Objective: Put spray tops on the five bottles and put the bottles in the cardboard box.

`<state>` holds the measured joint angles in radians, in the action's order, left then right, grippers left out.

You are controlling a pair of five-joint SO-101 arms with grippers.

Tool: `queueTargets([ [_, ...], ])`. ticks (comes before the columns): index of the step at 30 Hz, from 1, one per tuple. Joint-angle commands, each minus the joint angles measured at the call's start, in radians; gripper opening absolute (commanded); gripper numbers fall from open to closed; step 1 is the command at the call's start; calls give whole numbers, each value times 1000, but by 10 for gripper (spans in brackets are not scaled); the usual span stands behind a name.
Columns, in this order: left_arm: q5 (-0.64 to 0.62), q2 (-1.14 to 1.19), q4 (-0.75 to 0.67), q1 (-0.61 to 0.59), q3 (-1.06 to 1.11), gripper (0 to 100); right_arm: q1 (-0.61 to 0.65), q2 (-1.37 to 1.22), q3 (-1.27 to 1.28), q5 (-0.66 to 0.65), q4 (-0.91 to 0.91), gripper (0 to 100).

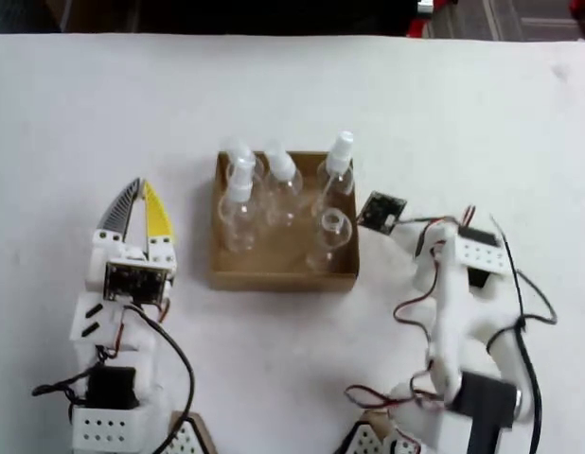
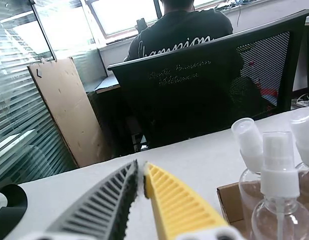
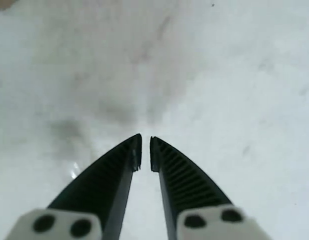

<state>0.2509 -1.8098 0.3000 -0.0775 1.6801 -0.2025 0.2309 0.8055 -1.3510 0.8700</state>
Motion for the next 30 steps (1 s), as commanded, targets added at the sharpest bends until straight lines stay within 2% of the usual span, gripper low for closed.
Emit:
queueTargets([
  [1, 12, -19, -25, -8, -5, 20, 13, 209, -123, -3, 355, 124],
  [3, 12, -19, -26, -8, -6, 20, 13, 275, -107, -80, 437, 236],
  [5, 12, -19, -26, -8, -6, 20, 13, 311, -43, -233, 515, 322],
  [7, 12, -19, -26, -8, -6, 20, 7, 318, 11, -339, 547, 327],
  [16, 12, -19, -25, -8, -6, 20, -16, 292, 192, -285, 219, 310],
  [30, 12, -19, -25, -8, -5, 20, -51, -1, 160, -285, 16, 308],
])
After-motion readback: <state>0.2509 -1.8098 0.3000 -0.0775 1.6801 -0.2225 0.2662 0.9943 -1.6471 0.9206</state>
